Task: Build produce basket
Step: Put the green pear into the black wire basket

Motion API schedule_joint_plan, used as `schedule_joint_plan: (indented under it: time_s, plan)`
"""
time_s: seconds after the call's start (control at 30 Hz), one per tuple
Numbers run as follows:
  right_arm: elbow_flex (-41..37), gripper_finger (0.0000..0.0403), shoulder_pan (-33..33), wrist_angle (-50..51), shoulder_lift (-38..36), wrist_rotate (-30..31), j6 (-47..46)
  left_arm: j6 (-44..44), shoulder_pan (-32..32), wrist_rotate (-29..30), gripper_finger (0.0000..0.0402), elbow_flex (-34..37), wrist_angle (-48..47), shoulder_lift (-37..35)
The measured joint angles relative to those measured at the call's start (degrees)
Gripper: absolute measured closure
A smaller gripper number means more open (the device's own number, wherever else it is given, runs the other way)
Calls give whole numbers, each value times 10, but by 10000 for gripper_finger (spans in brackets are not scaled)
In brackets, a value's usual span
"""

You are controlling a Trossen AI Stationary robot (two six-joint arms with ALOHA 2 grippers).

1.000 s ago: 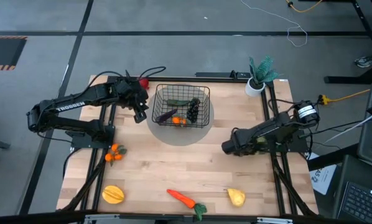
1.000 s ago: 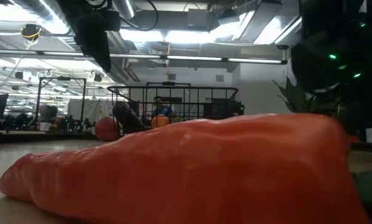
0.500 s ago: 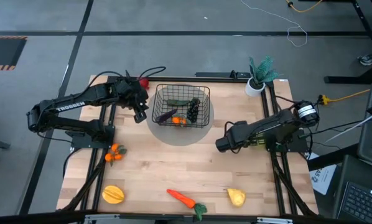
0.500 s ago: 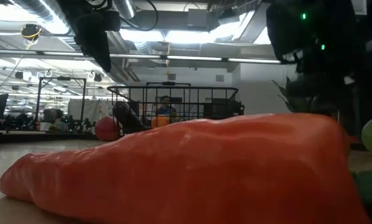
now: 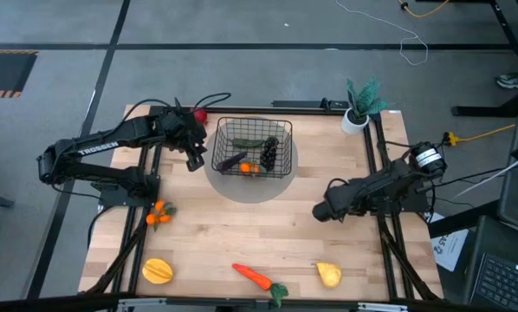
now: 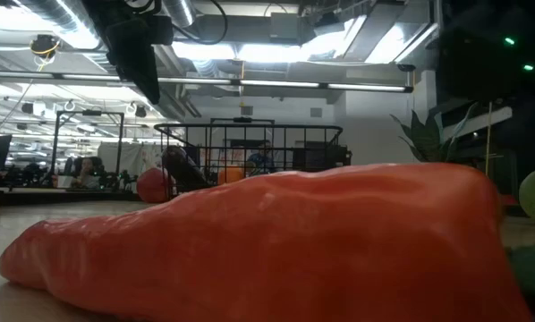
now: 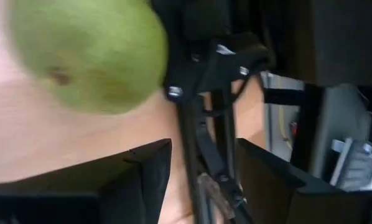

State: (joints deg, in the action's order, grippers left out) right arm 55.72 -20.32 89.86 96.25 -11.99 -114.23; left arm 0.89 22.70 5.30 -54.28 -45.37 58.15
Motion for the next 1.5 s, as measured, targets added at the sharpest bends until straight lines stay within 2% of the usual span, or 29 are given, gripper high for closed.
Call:
schedule_joint_plan:
  time_s: [0.3, 0.47, 0.57, 0.7, 0.83, 0.93, 1.03, 1.23, 1.37, 1.5]
  plan:
    - [-40, 226, -17, -2, 0, 2, -86, 0, 0, 2, 269, 0, 0, 0]
    - [-66, 226, -17, -43, 0, 20, -135, 0, 0, 2, 269, 0, 0, 0]
    - [-75, 226, -16, -103, 0, 64, -162, 0, 0, 2, 269, 0, 0, 0]
    - [-75, 226, -16, -153, 0, 155, -191, -1, 0, 2, 269, 0, 0, 0]
    - [-75, 226, -16, -193, 0, 252, -182, -1, 0, 2, 269, 0, 0, 0]
    - [-68, 226, -16, -199, 0, 285, -159, -1, 0, 2, 269, 0, 0, 0]
    - [-57, 226, -16, -181, 0, 286, -157, -1, 0, 2, 269, 0, 0, 0]
    - [-48, 226, -17, -89, 0, 203, -175, -1, 0, 2, 269, 0, 0, 0]
    - [-48, 226, -16, -98, 0, 200, -134, 0, 0, 2, 269, 0, 0, 0]
    - [-48, 226, -15, -88, 0, 199, -141, 0, 0, 2, 269, 0, 0, 0]
